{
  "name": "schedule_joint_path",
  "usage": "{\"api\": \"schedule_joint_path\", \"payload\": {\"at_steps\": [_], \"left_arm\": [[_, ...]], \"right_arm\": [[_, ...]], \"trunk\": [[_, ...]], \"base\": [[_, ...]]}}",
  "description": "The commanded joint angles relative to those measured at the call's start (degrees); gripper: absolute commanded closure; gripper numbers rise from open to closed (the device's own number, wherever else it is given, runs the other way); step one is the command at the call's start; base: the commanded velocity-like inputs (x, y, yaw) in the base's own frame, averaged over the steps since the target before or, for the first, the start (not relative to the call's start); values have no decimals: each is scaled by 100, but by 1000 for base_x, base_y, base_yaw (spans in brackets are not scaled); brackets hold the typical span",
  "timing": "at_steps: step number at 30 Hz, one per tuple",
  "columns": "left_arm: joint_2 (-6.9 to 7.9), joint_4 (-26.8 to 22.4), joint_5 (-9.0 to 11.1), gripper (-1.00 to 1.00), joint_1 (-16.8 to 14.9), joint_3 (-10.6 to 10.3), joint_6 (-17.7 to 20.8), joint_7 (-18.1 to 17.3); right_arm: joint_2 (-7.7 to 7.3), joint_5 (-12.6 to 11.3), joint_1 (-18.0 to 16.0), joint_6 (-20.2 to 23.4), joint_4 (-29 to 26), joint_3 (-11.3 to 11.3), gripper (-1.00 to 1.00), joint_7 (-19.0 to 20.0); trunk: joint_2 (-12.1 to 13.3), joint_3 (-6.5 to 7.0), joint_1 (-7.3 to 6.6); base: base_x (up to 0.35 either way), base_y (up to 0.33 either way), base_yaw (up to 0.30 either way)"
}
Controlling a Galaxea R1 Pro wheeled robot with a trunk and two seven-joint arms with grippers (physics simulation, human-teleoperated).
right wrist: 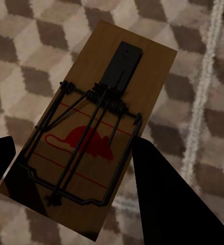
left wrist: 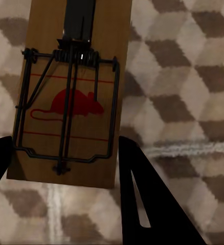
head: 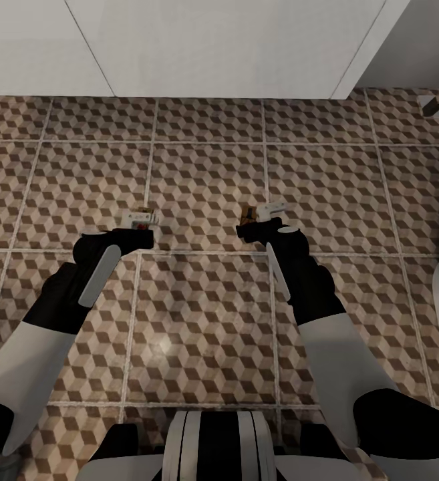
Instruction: Take the four mousetraps from the cabinet in the bathroom and place them on the bathroom floor. Make sure all four end up on the same floor surface, and ensure that at least two of them are either under or directly next to the same bathroom sink.
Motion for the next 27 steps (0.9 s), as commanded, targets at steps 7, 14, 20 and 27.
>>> {"api": "schedule_joint_path", "payload": {"at_steps": [7, 14, 20, 27], "left_arm": [[5, 102, 39, 100, 37, -16, 9, 55], [4, 161, 39, 100, 41, -16, 1, 54], [0, 178, 39, 100, 44, -16, -5, 54], [3, 139, 31, 100, 92, -16, -44, 47]], "right_arm": [[1, 33, 1, 30, -6, 1, 100, 31], [1, 33, 6, 30, -1, 1, 100, 31], [1, 33, 9, 21, 2, 1, 100, 31], [1, 91, 11, -32, 22, -3, 100, 39]], "trunk": [[-1, -3, -1], [-1, -3, -1], [-1, -3, -1], [-1, -3, -1]], "base": [[199, 0, 0], [322, 0, 0], [250, 0, 0], [39, 0, 0]]}}
